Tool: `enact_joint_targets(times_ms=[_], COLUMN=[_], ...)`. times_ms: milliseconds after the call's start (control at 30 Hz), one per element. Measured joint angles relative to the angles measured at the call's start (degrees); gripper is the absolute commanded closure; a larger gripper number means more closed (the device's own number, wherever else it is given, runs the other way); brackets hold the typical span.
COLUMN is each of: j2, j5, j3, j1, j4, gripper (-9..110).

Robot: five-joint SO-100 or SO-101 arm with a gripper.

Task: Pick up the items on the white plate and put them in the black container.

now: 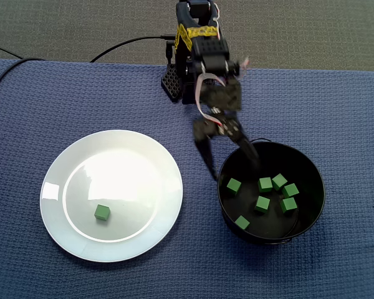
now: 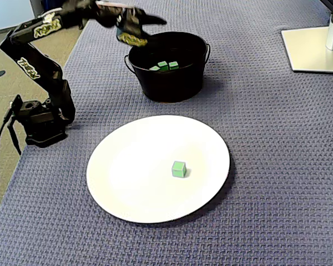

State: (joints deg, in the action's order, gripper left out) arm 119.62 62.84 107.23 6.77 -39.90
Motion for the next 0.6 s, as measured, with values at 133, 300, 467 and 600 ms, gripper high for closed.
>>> enact_joint_targets(times_ms=[133,300,467,600], j2=[-0.35,-4.04,-14.15,-21.27], j5=[4.83,12.92,20.83,23.99], j3=[-10.02,-5.19,7.47,11.95], j1=[-10.37,-25.93,-37.44,-41.31], j4=[-3.69,7.73,29.44,38.85], gripper=[70,69,69,69])
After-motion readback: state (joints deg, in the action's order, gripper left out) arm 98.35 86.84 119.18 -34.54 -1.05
